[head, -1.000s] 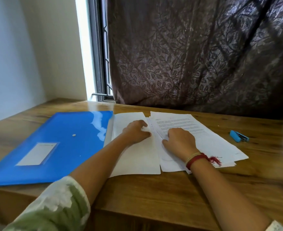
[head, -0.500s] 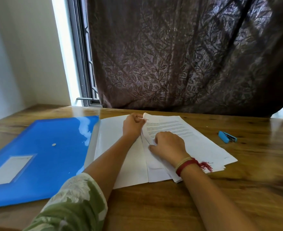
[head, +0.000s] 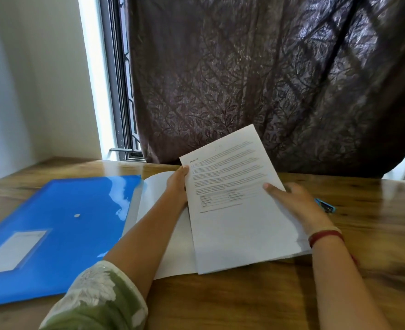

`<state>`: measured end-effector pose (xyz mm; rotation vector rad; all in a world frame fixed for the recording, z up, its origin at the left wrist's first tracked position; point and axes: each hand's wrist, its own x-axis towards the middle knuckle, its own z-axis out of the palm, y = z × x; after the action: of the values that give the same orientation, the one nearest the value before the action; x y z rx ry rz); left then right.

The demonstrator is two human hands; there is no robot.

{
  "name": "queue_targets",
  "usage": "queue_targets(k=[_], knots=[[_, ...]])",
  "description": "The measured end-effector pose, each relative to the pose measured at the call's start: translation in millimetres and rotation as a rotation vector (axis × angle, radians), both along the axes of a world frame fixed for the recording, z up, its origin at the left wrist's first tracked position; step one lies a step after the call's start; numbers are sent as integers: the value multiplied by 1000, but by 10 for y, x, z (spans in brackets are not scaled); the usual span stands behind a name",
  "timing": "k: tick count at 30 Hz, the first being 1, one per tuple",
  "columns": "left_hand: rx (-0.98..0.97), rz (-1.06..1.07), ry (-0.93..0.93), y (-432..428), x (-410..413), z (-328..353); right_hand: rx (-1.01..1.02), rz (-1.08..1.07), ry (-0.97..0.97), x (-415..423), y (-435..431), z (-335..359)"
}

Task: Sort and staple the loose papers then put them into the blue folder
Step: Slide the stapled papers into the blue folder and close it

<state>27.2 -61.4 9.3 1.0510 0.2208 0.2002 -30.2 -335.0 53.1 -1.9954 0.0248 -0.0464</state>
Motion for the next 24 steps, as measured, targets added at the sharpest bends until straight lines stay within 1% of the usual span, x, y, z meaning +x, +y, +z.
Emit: queue_targets(k=[2,4,6,8,9,10,12,13,14,15,16,17,18,19,21,24], knots=[[33,-11,26,66,-5,10,98,179,98,-18,8,33],[65,45,85,92,-24,115,114,273,124,12,18,38],[109,145,132,124,-22,251,111,272,137,44,40,29],[238,211,117,153,-61,405,175,236,170,55,65,14],[348,229,110,185,-102,463,215,222,181,61,80,1],[509,239,108,222,-147,512,245,217,189,64,100,-9],[977,240,141,415,-284,555,268,246,216,100,176,-57],[1223,239,230,532,-390,552,236,269,235,120,234,-96],[1421,245,368,642,-502,537,183,289,249,128,290,-123],[1560,258,518,745,-610,496,121,315,261,128,345,-140],[1646,245,666,845,-743,458,73,349,272,117,415,-158],[1677,209,789,904,-854,419,37,379,275,116,461,-172],[1669,169,876,975,-934,355,-7,405,269,100,513,-180],[1644,136,916,1021,-984,282,-51,421,254,91,544,-184],[1611,122,867,1094,-1023,143,-115,427,221,75,583,-191],[1664,187,751,1161,-1071,97,-161,430,143,57,642,-186]])
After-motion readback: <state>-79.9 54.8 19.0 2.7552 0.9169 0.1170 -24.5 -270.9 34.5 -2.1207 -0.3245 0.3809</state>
